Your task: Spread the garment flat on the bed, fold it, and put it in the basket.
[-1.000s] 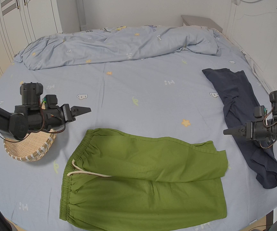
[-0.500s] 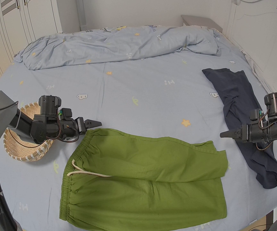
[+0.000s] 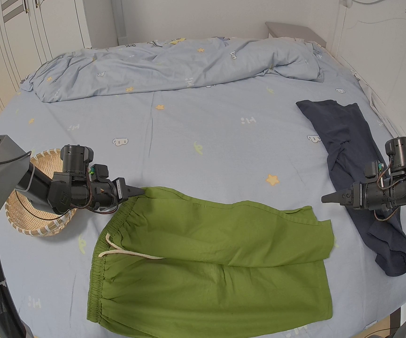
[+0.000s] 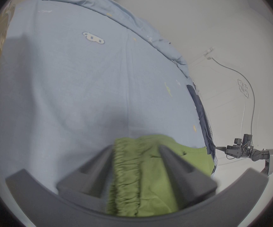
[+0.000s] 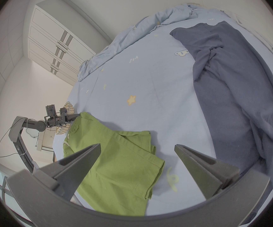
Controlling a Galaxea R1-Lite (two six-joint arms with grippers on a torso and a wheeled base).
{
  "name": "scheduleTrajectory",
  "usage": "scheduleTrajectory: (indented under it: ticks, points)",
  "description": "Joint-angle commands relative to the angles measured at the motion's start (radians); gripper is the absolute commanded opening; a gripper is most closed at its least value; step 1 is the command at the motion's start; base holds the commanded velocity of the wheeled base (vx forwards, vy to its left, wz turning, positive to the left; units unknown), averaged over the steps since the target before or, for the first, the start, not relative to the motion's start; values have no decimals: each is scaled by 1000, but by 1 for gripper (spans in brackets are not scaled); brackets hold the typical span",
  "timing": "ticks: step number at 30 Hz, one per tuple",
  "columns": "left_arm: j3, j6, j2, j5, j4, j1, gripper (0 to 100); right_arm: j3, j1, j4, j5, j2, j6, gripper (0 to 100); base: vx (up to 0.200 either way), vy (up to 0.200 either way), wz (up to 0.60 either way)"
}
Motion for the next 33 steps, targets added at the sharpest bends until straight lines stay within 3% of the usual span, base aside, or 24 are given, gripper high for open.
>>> scheduleTrajectory:
  ticks: [1,17,33]
  points:
    - [1,1,0,-1,-4,2,0,1,0,-1,0,0,0,100,0,0,0]
    - [70,7,-140,-5,-7,44,0,30,-10,1,0,35,1,100,0,0,0]
    - [89,11,-141,-4,-10,25,0,78,5,-47,3,147,3,100,0,0,0]
